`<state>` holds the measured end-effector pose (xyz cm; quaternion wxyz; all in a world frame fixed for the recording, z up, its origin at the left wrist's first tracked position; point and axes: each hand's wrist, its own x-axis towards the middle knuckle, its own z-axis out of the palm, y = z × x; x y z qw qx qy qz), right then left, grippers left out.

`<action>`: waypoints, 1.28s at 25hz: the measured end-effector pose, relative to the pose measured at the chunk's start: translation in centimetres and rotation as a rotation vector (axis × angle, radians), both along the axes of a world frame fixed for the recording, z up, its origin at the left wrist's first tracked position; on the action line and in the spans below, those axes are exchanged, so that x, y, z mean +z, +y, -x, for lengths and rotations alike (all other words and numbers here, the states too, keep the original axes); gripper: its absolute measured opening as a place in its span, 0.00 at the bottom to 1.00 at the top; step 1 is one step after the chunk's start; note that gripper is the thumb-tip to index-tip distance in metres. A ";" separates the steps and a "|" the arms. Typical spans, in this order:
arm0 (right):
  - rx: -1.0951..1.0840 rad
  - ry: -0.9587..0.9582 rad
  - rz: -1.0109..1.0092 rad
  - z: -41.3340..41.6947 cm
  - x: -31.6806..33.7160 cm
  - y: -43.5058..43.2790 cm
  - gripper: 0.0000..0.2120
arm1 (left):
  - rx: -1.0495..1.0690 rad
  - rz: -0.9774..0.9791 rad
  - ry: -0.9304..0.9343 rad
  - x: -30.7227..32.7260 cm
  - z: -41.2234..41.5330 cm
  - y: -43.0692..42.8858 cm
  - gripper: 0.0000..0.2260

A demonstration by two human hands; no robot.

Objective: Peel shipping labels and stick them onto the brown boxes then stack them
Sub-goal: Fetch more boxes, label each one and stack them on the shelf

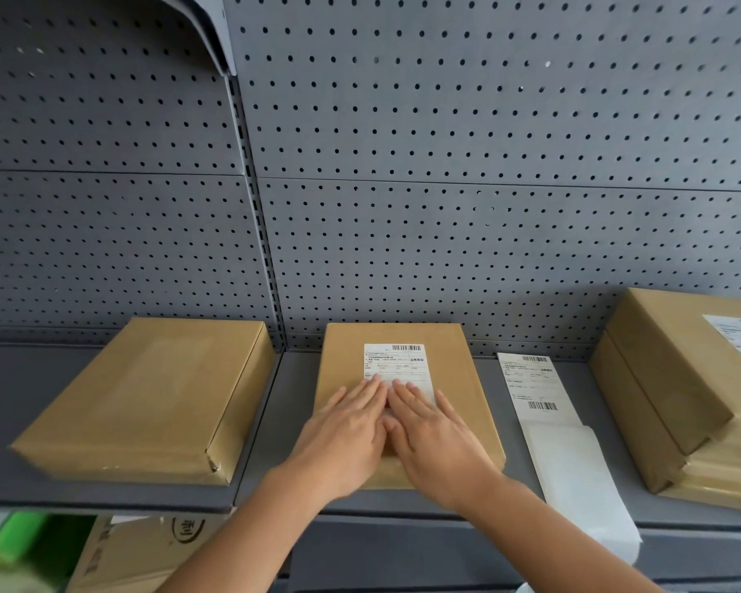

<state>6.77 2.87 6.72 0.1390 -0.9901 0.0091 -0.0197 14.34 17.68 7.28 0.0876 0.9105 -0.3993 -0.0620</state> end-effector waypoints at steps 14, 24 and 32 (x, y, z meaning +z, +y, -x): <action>-0.268 0.050 0.076 4.4 -1.5 -4.8 0.35 | 0.257 -0.037 0.057 -1.3 -0.2 4.5 0.28; -0.640 0.040 -0.831 4.5 -1.1 -4.9 0.29 | 0.638 0.637 0.739 -1.4 1.3 4.7 0.23; -0.703 -0.215 -0.987 6.9 5.5 -8.1 0.13 | 0.522 0.845 0.588 5.0 3.0 1.2 0.11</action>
